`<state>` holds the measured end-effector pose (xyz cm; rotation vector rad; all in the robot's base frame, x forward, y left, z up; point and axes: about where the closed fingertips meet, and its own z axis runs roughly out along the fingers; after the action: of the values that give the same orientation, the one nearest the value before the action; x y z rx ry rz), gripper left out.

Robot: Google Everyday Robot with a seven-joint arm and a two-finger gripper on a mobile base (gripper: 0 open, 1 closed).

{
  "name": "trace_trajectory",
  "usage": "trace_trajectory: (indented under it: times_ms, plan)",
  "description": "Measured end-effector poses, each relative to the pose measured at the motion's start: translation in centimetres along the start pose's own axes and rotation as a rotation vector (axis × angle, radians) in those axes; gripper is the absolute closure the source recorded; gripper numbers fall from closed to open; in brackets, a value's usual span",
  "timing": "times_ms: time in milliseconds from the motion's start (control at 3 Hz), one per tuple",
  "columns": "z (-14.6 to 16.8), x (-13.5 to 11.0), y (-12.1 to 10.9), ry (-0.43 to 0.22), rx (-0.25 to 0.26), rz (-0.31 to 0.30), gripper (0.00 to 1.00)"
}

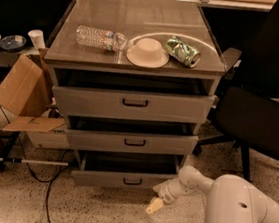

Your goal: Close bottom drawer

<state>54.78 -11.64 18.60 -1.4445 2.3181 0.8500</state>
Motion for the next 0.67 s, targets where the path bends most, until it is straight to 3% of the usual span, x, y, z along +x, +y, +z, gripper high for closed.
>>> trace_trajectory:
  times_ms: [333,667]
  plan:
    - [-0.2,-5.9,-5.4,0.036,0.085,-0.036,0.50]
    - [-0.6,-8.6,-9.1,0.062,0.149,-0.046,0.73]
